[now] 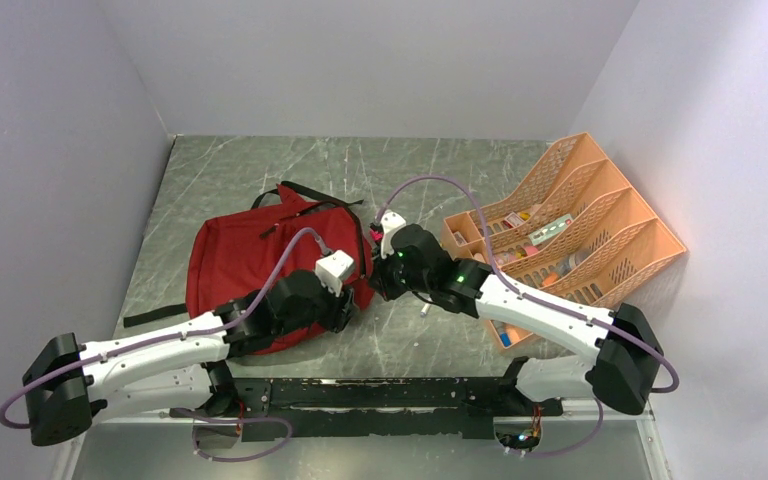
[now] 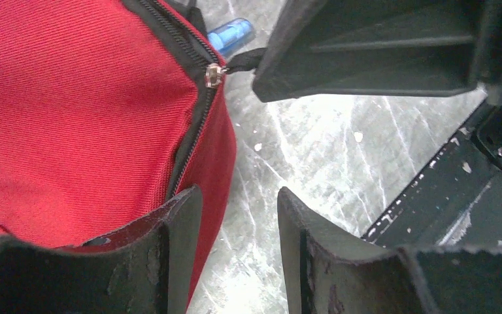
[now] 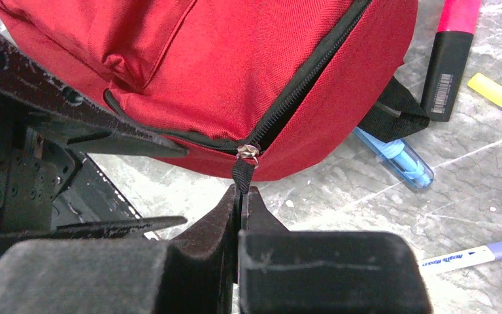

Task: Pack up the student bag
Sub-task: Zip the student bag at the center of the board.

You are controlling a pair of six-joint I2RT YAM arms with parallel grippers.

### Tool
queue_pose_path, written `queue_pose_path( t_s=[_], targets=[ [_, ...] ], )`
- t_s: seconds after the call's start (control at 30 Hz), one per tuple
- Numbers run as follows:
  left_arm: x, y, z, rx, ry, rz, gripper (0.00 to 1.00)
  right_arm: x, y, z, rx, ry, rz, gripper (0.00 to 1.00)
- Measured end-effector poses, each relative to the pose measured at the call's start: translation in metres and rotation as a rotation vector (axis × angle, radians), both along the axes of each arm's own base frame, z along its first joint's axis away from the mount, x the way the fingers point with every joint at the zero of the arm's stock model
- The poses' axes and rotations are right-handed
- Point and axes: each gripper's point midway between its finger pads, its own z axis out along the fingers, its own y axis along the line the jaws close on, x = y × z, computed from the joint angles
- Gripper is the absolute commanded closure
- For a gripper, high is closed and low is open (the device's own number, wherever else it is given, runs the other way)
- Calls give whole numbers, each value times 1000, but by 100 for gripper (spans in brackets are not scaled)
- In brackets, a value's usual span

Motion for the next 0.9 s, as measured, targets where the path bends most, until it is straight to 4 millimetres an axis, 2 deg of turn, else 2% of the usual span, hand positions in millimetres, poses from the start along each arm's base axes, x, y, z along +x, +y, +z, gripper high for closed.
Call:
queue_pose_path(
  t_s=[0.13,0.4,0.47,0.67,0.9],
  targets=[
    [6,4,0,17,-22,40,53,-2,0,4,12,-3,7,100],
    [8,9,-20,94,-8,64,88,-5,-2,0,11,7,15,100],
    [5,9,-22,98,4,65,93,-4,-3,0,7,4,7,100],
    [-5,10,-23,75,59,81,95,8,-11,0,-36,-12,-52,100],
    [-34,-1,-4,-47,106,54,95,41,-5,11,-70,-47,-138,100]
  ],
)
